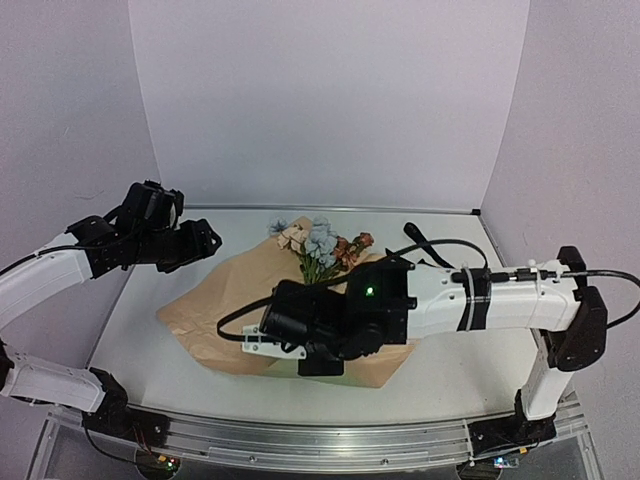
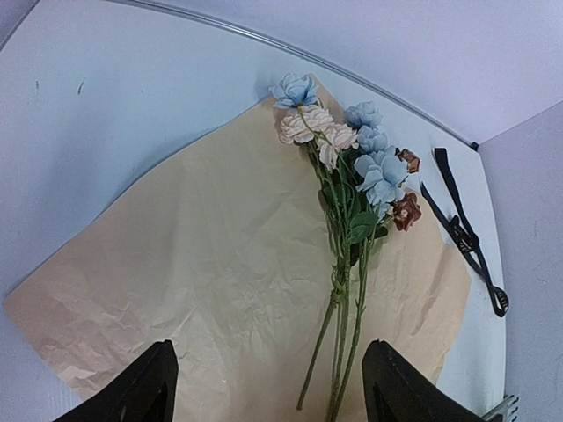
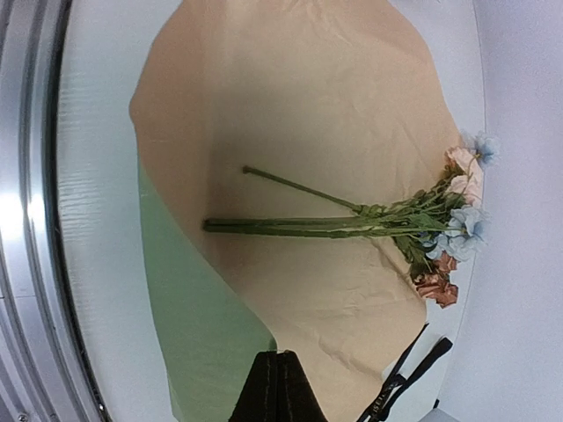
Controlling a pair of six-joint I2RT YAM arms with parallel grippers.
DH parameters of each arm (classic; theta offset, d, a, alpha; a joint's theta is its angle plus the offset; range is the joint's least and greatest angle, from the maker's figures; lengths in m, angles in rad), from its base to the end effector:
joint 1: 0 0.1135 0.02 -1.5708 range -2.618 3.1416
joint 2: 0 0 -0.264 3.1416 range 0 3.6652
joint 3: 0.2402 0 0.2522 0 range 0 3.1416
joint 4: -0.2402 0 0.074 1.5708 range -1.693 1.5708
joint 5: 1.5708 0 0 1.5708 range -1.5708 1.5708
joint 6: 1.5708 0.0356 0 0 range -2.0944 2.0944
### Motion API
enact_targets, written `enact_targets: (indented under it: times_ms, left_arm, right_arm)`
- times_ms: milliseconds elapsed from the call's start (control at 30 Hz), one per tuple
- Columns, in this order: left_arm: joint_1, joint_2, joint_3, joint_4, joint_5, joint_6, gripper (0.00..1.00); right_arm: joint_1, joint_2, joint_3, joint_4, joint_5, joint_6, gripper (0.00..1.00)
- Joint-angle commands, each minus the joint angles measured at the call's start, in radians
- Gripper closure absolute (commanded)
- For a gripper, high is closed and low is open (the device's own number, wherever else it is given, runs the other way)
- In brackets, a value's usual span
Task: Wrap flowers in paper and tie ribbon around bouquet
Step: Fold the bottom corner of the flattened wrapping paper at the center of the board.
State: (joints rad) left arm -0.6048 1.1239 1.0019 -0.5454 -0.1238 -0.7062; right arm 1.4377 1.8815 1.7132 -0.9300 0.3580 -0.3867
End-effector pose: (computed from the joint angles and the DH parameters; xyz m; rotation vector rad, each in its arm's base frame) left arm 0.2018 -0.1341 0.3136 -0.1851 2.2874 -0.5656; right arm 0.0656 0.3959 0.2874 -1.9542 1.6532 -0.0914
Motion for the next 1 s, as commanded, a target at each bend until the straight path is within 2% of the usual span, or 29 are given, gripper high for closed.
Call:
enact_targets:
  times_ms: [0,200,333,567,800,967]
  left_arm:
    - [0.007,-0.059,0.005,-0.020,0.000,-0.010,0.28]
    - [0.005,-0.143,-0.072,0.001,0.052,-0.012,0.36]
    - [0.004,-0.189,-0.158,0.048,0.160,-0.027,0.50]
    - [-0.001,-0.214,-0.280,0.097,0.231,-0.098,0.67]
    - [-0.001,-0.204,-0.353,0.167,0.291,-0.163,0.74]
    - [-0.002,-0.211,-0.366,0.184,0.321,-0.157,0.77]
  right_arm:
    - [-0.089,0.059,0.113,0.008,-0.050,-0.080,1.00]
    - [-0.193,0.173,0.210,0.060,-0.105,-0.133,1.00]
    - [-0.234,0.255,0.246,0.172,-0.091,-0.197,1.00]
    - [-0.295,0.398,0.312,0.377,-0.007,-0.297,1.00]
    - [-0.361,0.464,0.388,0.410,0.003,-0.252,1.00]
    - [-0.384,0.506,0.432,0.410,0.026,-0.250,1.00]
